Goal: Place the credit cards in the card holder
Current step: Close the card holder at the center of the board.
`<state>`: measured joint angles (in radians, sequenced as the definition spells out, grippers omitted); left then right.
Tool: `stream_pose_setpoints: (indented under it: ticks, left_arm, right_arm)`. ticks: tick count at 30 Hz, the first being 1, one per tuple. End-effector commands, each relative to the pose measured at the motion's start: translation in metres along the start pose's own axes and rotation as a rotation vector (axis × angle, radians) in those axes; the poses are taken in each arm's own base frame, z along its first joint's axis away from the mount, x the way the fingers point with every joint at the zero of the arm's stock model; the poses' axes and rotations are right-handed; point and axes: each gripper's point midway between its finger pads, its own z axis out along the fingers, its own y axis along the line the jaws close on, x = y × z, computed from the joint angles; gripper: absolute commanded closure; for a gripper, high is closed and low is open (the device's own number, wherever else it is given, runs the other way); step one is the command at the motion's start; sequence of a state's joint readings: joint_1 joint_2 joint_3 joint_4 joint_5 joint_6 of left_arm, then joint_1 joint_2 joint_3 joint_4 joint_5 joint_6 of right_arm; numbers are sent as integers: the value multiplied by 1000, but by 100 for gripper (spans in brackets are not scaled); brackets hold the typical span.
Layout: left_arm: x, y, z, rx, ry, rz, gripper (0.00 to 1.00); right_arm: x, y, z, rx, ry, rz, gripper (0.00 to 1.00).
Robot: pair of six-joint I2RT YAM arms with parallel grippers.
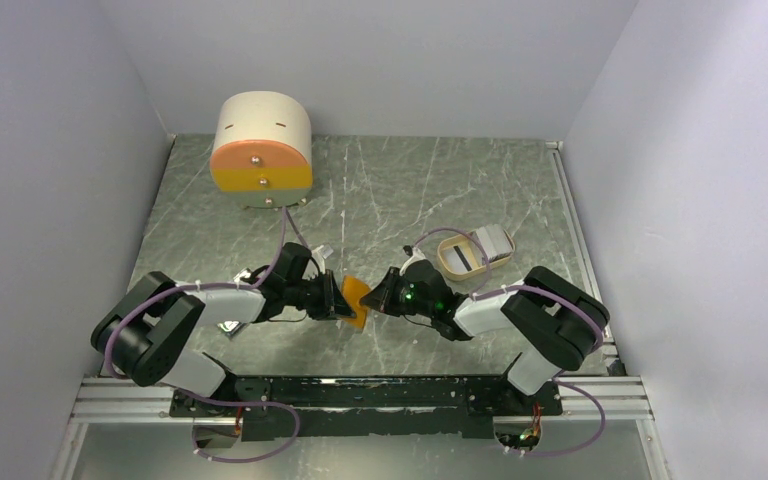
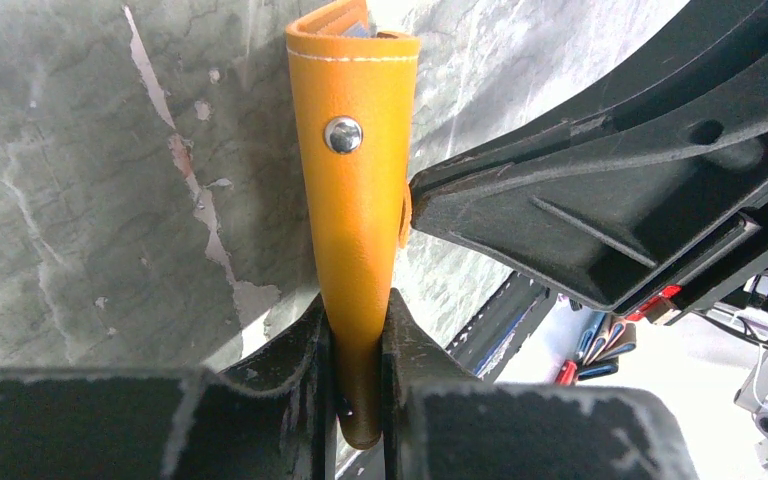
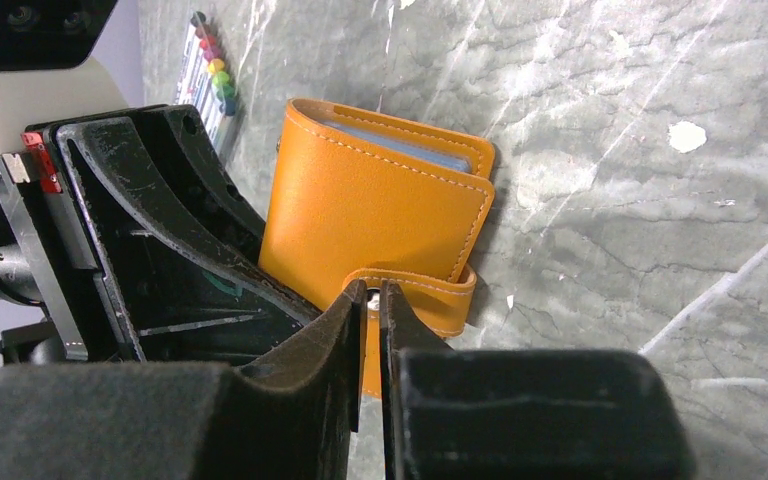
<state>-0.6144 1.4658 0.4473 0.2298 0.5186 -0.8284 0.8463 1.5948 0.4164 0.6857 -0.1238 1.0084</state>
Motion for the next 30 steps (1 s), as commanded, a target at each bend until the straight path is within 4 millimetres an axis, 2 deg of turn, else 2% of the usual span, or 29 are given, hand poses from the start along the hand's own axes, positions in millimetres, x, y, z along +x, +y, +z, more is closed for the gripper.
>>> stream_pose_setpoints:
  ticks: [1,15,19,30]
  left_arm:
    - [0,-5,4,2,7,11,91]
    - [2,-6,9,24,30,5,91]
    - [1,-7,11,27,31,3,91]
    - [5,-9,13,58,46,-20,91]
  right_arm:
    - [3,-2,2,-3,9,-8,88]
    - [19,-22,11,108,61,-67,90]
    - [29,-28,13,146,90,-87,91]
    - [48,-33,6,278,102,-247,94]
